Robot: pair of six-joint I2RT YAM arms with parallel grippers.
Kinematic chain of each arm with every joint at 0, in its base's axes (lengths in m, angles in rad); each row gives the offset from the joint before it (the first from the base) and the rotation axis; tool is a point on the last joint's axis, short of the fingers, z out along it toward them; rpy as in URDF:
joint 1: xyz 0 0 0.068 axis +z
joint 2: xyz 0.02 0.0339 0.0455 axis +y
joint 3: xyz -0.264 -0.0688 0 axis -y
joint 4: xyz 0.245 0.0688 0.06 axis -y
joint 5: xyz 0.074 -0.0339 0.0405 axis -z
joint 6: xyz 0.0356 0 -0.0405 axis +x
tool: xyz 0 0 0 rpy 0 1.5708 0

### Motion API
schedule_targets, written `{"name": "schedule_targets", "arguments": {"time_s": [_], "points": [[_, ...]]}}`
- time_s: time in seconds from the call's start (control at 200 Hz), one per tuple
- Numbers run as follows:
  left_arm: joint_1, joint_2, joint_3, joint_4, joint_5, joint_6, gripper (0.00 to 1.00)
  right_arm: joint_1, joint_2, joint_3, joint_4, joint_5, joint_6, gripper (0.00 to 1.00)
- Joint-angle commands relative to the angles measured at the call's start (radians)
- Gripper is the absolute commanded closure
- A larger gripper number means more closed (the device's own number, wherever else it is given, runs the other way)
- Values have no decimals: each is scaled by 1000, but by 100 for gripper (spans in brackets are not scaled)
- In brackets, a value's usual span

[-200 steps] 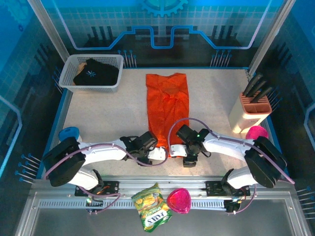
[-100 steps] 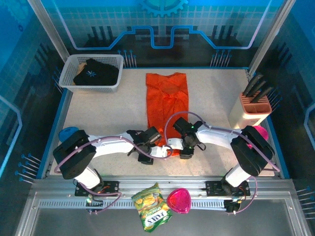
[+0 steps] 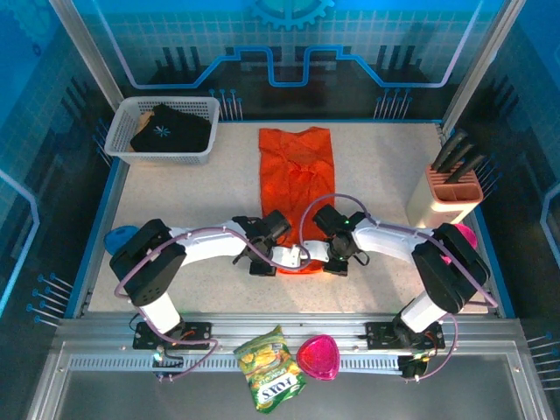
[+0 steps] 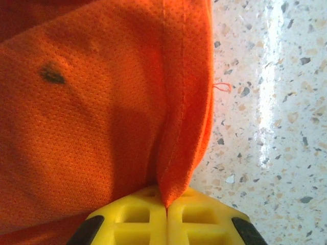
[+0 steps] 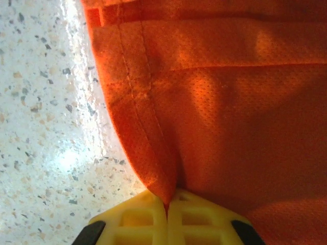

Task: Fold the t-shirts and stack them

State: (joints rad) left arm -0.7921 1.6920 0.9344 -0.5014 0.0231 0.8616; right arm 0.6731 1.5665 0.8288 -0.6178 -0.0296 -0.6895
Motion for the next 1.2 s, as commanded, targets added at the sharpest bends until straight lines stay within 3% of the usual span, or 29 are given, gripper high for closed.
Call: {"name": "schedule_targets", "arguments": {"time_s": [0.0,0.4,0.641,0.836,0.966,1.196], "points": [[25,0,-59,137,-141,-64,100,29,-49,-32,-8,-21,-49,100],[-94,-343,-195,129,-180,-113,100,126,-321,-41,-160,-47,-6,100],[-162,-479,-177,12,-254,-172,100,190,-491,-46,-239,-19,69,100],[-155,-466,-107,9,-346,-165,100,175,-522,-19,-193,138,125,100],[-101,-400,-15,17,-365,-144,100,118,-478,30,-150,249,121,100],[-4,-295,112,99,-380,-39,100,-17,-403,101,-33,274,64,100]]}}
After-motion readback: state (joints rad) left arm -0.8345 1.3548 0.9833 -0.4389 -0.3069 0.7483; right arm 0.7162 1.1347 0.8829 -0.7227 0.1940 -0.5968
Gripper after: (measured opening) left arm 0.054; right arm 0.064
